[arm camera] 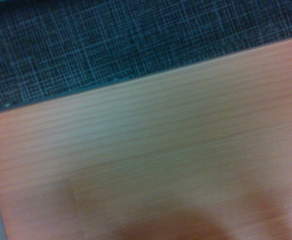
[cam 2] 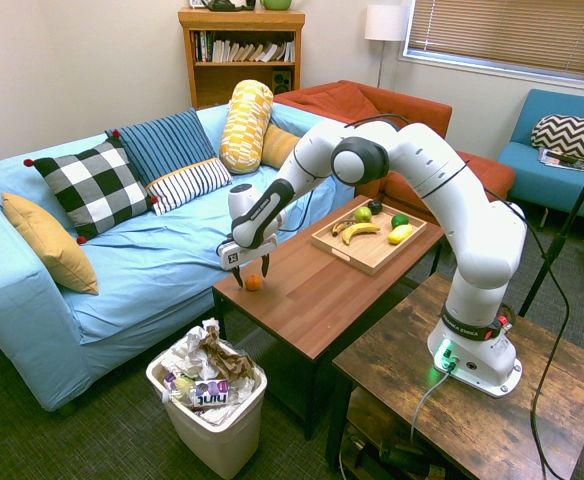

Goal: Put the tangerine in the tray

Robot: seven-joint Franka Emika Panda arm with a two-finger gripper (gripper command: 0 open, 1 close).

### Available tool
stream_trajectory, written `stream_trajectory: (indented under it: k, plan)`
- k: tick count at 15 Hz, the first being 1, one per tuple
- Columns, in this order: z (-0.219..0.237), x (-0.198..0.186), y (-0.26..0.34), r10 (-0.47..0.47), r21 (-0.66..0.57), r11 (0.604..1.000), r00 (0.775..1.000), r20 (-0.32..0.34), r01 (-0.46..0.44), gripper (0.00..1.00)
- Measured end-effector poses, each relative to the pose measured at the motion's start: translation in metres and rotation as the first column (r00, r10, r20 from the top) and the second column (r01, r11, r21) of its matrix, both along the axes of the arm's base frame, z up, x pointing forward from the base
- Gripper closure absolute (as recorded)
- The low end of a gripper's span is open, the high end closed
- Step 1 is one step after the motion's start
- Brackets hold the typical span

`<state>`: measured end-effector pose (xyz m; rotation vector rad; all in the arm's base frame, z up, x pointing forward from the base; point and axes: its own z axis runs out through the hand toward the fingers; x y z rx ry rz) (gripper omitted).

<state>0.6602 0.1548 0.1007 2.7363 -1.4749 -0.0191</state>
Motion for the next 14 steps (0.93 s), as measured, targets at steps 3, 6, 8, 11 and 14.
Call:
stream_trajectory:
  k: [3,6,8,11,14]
  plan:
    - [-0.002,0.000,0.000,-0.005,0.002,1.000,1.000,-0.010,0.005,1.00]
    - [-0.001,0.000,0.002,-0.008,0.003,1.000,1.000,-0.021,0.008,1.00]
    - [0.000,0.000,0.003,-0.009,0.003,1.000,1.000,-0.030,0.009,1.00]
    - [0.010,0.002,0.001,-0.014,0.002,1.000,0.999,-0.029,0.014,1.00]
    - [0.063,0.013,-0.020,-0.041,-0.009,0.999,0.999,0.011,0.041,1.00]
